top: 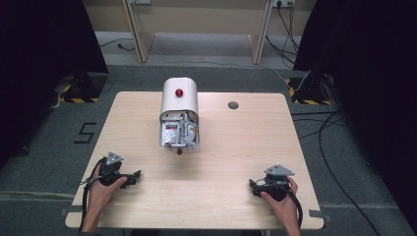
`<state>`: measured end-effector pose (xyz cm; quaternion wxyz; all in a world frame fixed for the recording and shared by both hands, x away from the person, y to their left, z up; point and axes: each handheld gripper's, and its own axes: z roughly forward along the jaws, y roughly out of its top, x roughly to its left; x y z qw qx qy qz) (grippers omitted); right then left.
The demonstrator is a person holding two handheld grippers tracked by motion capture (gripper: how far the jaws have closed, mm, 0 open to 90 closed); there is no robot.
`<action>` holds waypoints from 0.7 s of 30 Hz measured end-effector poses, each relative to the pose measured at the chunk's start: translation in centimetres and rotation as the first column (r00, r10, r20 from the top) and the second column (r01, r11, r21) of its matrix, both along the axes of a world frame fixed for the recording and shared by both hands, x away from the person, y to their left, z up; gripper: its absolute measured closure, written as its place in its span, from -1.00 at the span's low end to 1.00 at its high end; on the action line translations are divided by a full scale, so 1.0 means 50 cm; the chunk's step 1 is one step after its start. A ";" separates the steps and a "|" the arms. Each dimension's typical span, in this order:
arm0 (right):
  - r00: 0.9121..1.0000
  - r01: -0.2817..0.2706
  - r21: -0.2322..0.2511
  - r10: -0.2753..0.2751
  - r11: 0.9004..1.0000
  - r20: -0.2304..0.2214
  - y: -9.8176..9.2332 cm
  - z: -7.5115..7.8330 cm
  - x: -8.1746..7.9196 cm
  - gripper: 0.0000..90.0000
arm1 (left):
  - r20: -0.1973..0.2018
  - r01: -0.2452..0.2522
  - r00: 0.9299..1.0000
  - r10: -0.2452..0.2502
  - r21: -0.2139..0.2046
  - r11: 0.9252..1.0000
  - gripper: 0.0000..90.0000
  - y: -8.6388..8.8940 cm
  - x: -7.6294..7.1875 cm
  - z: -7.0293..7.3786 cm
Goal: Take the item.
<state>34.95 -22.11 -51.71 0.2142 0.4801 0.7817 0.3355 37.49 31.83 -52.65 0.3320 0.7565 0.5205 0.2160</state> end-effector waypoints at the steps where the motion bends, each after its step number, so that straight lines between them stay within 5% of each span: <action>1: 1.000 0.005 0.002 -0.005 1.000 0.003 0.000 0.000 -0.001 -0.56 | 0.000 0.001 1.000 -0.001 0.001 1.000 -1.00 0.000 0.000 0.000; 11: 0.994 -0.016 0.040 0.011 0.999 0.105 0.028 0.038 -0.012 -0.51 | 0.001 0.001 1.000 -0.001 0.000 1.000 -1.00 0.000 0.001 0.000; 21: 0.987 -0.064 0.062 0.054 0.996 0.149 0.067 0.073 -0.012 -0.47 | 0.001 0.001 1.000 -0.001 0.001 1.000 -1.00 0.000 0.001 0.000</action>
